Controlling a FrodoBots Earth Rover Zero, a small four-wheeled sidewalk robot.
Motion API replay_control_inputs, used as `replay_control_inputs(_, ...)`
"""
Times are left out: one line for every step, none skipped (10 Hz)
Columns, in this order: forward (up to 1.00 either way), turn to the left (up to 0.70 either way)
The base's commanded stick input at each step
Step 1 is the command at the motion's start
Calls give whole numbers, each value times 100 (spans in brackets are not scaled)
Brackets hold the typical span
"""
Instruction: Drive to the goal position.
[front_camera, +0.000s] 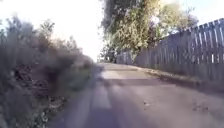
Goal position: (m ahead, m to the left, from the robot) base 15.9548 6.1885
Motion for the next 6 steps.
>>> replay_control_inputs(100, 0)
replay_control_inputs(100, 0)
replay_control_inputs(100, 0)
replay_control_inputs(100, 0)
replay_control_inputs(100, 0)
replay_control_inputs(100, 0)
